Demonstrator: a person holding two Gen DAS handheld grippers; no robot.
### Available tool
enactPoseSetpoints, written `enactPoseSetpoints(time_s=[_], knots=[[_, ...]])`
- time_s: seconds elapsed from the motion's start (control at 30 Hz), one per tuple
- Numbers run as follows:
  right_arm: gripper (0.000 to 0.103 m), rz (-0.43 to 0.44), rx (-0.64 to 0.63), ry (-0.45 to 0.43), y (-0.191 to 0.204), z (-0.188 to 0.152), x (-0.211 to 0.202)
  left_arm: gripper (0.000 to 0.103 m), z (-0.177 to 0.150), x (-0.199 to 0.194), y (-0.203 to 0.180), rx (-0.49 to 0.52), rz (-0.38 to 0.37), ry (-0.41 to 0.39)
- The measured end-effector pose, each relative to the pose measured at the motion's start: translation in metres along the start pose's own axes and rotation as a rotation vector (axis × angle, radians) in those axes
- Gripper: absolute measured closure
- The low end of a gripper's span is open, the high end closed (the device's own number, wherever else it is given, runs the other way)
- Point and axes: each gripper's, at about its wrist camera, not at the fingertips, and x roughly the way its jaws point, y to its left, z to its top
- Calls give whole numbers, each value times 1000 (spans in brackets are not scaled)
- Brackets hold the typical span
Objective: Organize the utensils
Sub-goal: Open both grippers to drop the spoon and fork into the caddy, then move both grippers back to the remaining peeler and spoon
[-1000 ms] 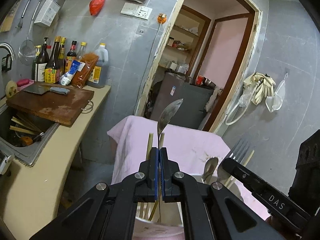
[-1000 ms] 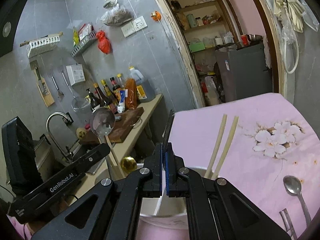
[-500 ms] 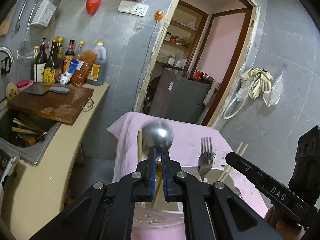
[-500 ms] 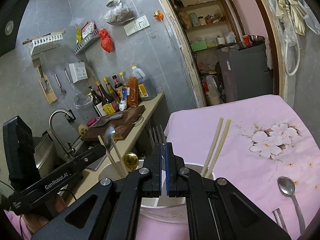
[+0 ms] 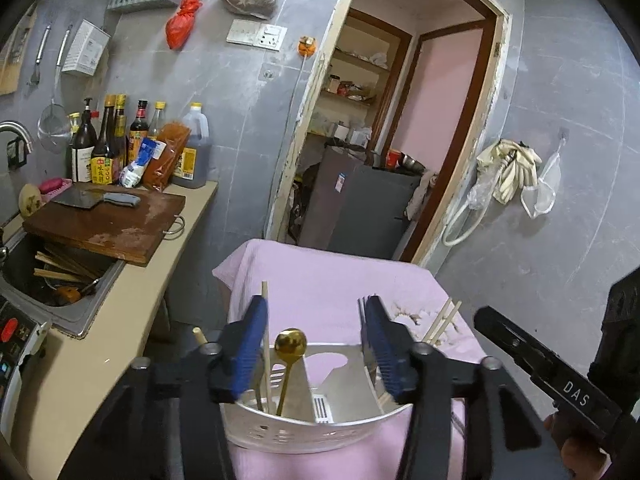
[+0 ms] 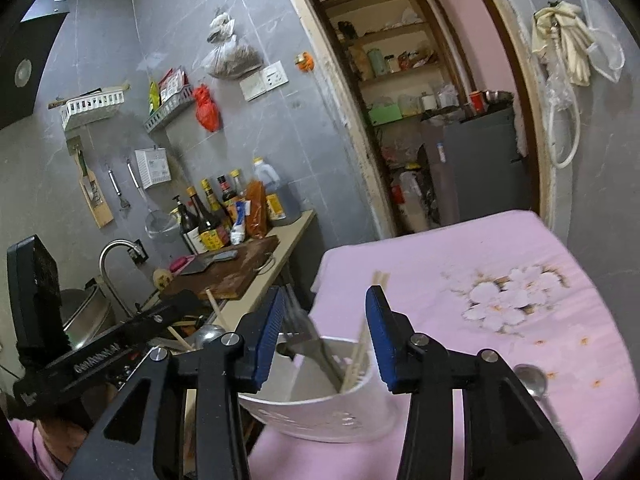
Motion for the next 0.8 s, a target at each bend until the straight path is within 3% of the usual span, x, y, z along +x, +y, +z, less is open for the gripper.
enactPoseSetpoints(time_s=[0.07, 0.2, 0.3, 0.4, 0.47, 0.53, 0.67, 0.7, 0.8], knots=[[60, -19, -4, -16, -7, 3, -9, 47, 1, -1, -5, 6, 8, -5], [47, -49, 3, -58, -22, 10, -27, 25, 0, -6, -21, 42, 52, -38], [32, -75, 0, -87, -35, 15, -41, 9, -3, -9, -36, 71, 98, -68], [25, -91, -7, -108, -46, 19, -52, 3, -6, -12, -50, 96, 131, -92], [22, -105, -20, -119, -56, 22, -60, 1, -7, -12, -59, 108, 142, -99], [10, -117, -29, -122, -64, 25, -66, 1, -9, -12, -68, 118, 148, -103], [6, -146, -49, -127, -82, 29, -76, 1, -13, -11, -85, 123, 154, -102], [1, -153, -56, -121, -88, 29, -78, 1, -14, -10, -90, 122, 154, -102], [1, -172, -72, -114, -102, 30, -85, 0, -19, -7, -104, 121, 157, -100]])
